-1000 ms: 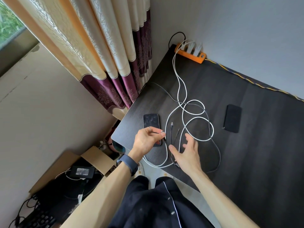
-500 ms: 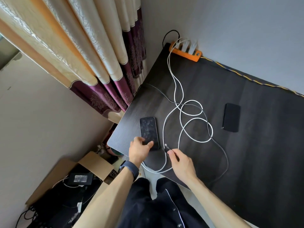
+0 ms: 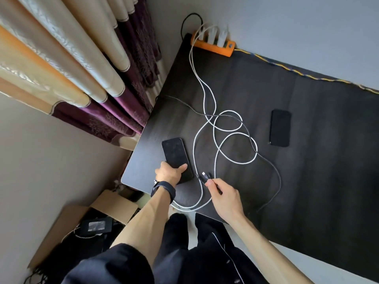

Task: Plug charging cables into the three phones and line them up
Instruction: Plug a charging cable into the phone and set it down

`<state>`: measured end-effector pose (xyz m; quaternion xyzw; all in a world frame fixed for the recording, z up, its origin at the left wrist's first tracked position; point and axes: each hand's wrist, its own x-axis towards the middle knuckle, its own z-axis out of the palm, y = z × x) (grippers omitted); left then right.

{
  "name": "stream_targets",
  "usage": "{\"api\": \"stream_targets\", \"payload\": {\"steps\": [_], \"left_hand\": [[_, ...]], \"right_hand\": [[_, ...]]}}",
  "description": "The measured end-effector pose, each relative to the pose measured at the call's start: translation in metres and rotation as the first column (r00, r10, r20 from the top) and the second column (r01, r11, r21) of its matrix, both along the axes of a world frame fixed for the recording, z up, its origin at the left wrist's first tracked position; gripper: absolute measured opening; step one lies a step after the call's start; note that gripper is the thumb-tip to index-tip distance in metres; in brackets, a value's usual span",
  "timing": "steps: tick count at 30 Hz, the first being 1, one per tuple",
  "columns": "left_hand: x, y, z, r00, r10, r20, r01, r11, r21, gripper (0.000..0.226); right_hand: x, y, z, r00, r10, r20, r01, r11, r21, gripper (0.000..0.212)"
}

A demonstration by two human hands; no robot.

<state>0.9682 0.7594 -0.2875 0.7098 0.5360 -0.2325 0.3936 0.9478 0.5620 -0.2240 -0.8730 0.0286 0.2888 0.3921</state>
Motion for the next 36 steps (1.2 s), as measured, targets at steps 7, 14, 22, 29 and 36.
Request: {"api": "stream_targets", "payload": {"steps": [7,14,22,29,36], "left_hand": [[-0.008,0.018,0.034,0.936,0.308,0.17,-0.233,0.905,-0.357,0.024],[-0.028,0.015,0.096,0.751,0.642,0.156,-0.386,0.618,-0.685,0.024],[-0.047,0.018,0.107,0.695,0.703,0.151,-0.366,0.527,-0.767,0.039],[-0.055,0.013,0.11,0.711,0.7,0.069,-0.358,0.445,-0.821,0.031],[-0.059,0.006,0.116,0.661,0.748,0.06,-0.351,0.38,-0.856,0.039]], "right_hand": [[0.001,0.001,0.025,1.0,0.029,0.0,-0.029,1.0,0.002,0.023],[-0.008,0.005,0.055,1.0,-0.016,-0.023,0.018,0.997,0.078,0.021],[-0.021,0.018,0.069,1.0,-0.011,-0.012,0.013,0.988,0.153,0.016],[-0.025,0.021,0.077,0.999,0.03,0.028,-0.035,0.981,0.191,0.016],[-0.023,0.024,0.077,0.991,0.07,0.112,-0.082,0.991,0.11,0.022]]}}
